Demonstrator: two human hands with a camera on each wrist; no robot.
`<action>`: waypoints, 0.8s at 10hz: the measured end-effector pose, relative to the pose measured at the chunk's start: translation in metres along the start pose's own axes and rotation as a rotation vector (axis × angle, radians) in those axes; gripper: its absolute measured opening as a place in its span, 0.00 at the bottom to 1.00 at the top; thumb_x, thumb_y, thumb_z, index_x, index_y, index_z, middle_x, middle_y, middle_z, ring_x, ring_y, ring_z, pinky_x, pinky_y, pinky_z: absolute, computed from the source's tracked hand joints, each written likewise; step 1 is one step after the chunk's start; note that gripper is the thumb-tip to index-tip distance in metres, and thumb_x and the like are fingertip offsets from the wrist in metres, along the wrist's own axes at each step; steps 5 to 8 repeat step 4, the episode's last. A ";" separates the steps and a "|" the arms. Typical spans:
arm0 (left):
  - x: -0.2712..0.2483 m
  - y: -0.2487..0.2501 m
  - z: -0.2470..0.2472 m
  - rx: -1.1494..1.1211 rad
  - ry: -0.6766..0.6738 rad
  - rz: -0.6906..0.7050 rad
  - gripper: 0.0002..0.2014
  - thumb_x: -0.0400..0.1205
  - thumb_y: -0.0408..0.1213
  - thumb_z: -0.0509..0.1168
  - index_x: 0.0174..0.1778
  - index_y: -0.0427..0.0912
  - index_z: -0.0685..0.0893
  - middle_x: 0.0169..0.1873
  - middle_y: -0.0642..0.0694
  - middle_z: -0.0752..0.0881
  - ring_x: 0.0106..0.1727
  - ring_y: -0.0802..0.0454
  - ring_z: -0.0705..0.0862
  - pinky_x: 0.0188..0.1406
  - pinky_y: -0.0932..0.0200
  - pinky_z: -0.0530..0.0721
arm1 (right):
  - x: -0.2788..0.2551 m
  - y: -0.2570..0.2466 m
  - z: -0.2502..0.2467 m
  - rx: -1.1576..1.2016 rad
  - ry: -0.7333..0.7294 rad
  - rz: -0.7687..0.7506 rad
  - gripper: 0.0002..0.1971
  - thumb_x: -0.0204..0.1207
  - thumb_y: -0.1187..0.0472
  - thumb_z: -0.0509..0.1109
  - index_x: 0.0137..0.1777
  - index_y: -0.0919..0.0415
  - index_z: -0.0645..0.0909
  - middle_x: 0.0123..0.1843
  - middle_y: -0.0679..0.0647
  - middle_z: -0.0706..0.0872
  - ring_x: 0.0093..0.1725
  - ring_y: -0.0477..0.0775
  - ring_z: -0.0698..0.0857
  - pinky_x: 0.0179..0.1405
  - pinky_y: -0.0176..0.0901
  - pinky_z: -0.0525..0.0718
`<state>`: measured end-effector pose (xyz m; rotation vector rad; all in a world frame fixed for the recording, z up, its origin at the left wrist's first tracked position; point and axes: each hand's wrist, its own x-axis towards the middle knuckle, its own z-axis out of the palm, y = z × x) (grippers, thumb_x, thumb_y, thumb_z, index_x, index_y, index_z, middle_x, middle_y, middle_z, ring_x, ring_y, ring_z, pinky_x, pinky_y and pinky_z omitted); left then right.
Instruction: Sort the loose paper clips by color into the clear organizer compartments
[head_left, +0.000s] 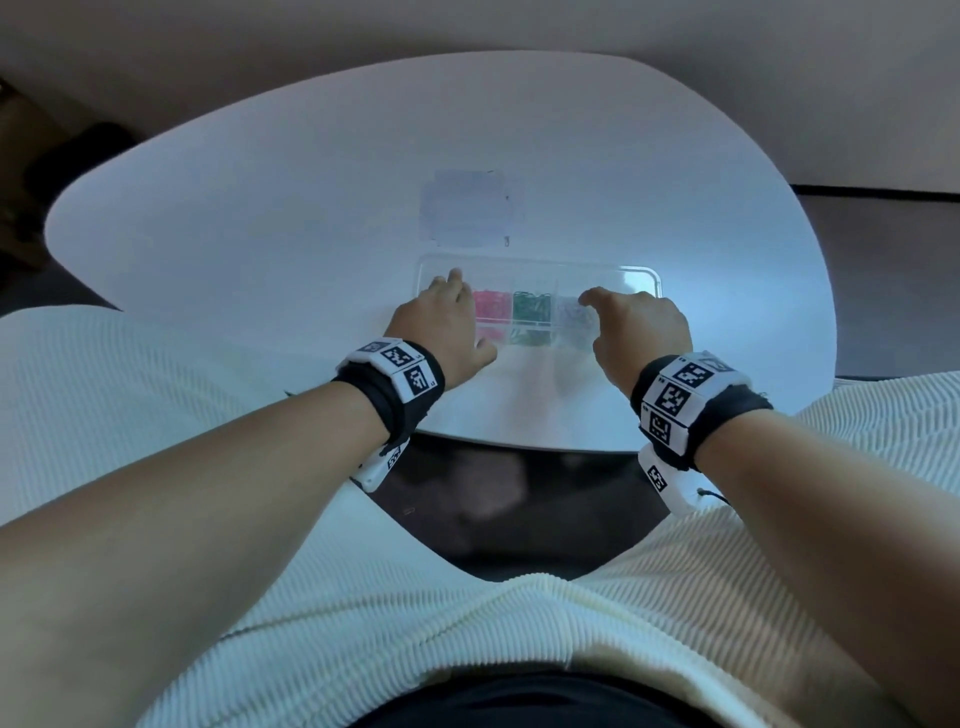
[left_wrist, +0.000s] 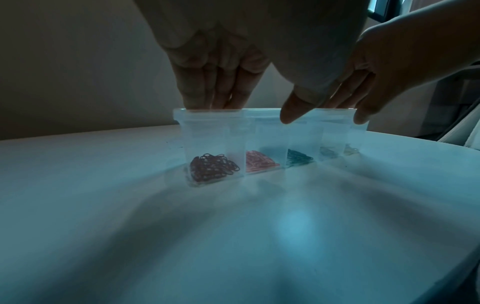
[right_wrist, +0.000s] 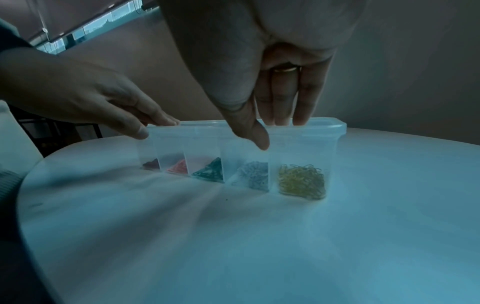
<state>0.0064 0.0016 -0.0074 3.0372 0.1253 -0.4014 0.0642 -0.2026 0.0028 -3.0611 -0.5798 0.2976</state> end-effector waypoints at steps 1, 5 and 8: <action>-0.002 0.001 -0.002 -0.001 -0.018 -0.010 0.36 0.80 0.50 0.58 0.80 0.35 0.59 0.83 0.41 0.55 0.80 0.46 0.62 0.68 0.48 0.74 | -0.001 -0.003 0.002 -0.047 -0.008 0.016 0.26 0.74 0.75 0.60 0.70 0.53 0.75 0.35 0.55 0.79 0.33 0.60 0.77 0.32 0.43 0.76; -0.013 -0.003 -0.020 -0.046 0.009 0.021 0.34 0.81 0.44 0.61 0.82 0.43 0.56 0.84 0.38 0.48 0.84 0.40 0.50 0.80 0.44 0.59 | 0.002 0.002 -0.049 0.033 -0.247 -0.019 0.16 0.79 0.59 0.65 0.65 0.52 0.84 0.61 0.52 0.87 0.56 0.58 0.86 0.54 0.46 0.85; -0.013 -0.003 -0.020 -0.046 0.009 0.021 0.34 0.81 0.44 0.61 0.82 0.43 0.56 0.84 0.38 0.48 0.84 0.40 0.50 0.80 0.44 0.59 | 0.002 0.002 -0.049 0.033 -0.247 -0.019 0.16 0.79 0.59 0.65 0.65 0.52 0.84 0.61 0.52 0.87 0.56 0.58 0.86 0.54 0.46 0.85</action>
